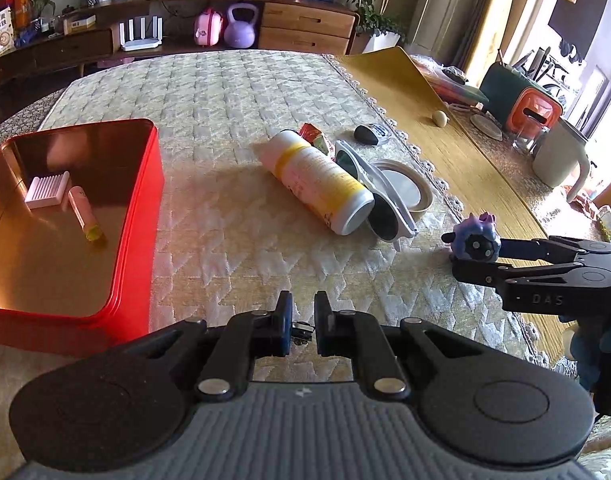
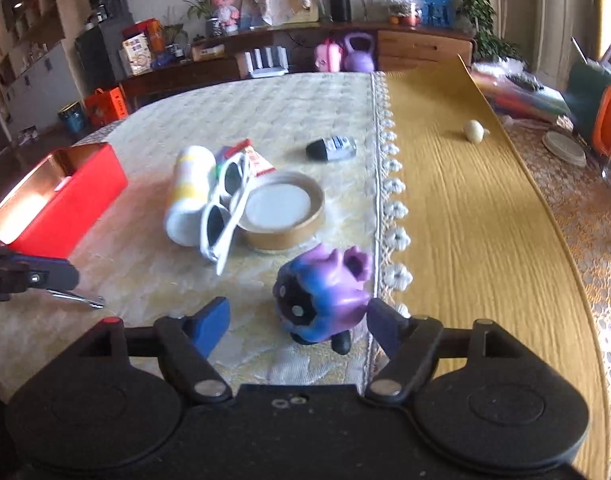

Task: Organize rigid objects
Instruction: 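Lift the squishy toy and clippers and carry them toward the red tin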

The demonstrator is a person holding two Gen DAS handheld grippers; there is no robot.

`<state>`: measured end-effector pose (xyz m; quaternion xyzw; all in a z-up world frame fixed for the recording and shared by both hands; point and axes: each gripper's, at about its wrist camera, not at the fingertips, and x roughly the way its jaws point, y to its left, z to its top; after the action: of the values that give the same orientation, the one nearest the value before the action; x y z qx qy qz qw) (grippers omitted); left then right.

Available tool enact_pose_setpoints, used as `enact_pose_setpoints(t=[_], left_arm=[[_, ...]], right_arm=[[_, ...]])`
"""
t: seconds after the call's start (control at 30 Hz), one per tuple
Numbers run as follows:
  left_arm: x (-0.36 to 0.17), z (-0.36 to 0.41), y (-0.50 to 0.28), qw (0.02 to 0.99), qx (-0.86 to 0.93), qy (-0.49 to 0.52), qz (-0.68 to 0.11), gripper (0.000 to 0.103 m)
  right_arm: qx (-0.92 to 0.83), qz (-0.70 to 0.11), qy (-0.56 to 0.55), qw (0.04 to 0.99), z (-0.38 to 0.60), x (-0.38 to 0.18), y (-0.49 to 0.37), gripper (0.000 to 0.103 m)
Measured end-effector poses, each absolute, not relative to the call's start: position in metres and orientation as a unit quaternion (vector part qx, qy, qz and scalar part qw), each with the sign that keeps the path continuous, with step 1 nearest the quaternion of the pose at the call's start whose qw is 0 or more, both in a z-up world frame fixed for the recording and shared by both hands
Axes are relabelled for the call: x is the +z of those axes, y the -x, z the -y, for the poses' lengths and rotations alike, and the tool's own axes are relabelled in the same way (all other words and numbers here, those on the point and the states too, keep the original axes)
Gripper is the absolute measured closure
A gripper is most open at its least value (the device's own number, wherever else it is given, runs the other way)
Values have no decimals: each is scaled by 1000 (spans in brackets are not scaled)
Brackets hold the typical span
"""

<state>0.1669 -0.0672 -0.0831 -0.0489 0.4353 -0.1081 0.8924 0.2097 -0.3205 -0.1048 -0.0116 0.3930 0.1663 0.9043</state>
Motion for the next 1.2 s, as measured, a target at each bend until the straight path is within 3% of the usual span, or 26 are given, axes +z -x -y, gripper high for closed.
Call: enact_pose_setpoints(t=[0.17,0.3,0.5,0.63,0.7,0.77,0.8,1.03,1.13,1.2], left_arm=[[-85,66,-167,891,-107,50,-438,92],[-85,66,-167,891,-106,51,-438,92],[-83,63,-166,891,-105,52,-438,92],[-81,62,-166,892,-104,54,-436,92],[-81,63,-166,892,-104,54,-436,92],[-82,63,-166,892,-104,54,-437,92],[-82,64,-167,891,-104,53,-438,92],[-85,65,-170,890,-104,51,-442,92],[-85,66,-170,890,-103,50,-442,92],[-85,66,-170,890,-103,51,-442,92]], right_arm=[[142,-396,2,907,326,-113,-216,50],[140,-392,-4,909,330,-114,-215,53],[132,-384,4,914,327,-111,-209,72],[138,-392,14,910,326,-110,-210,69],[139,-397,18,907,325,-111,-211,55],[133,-386,30,913,323,-110,-210,27],[131,-380,32,915,323,-109,-210,24],[133,-375,48,916,317,-110,-232,28],[133,-379,46,915,316,-113,-240,39],[130,-378,45,916,317,-113,-242,42]])
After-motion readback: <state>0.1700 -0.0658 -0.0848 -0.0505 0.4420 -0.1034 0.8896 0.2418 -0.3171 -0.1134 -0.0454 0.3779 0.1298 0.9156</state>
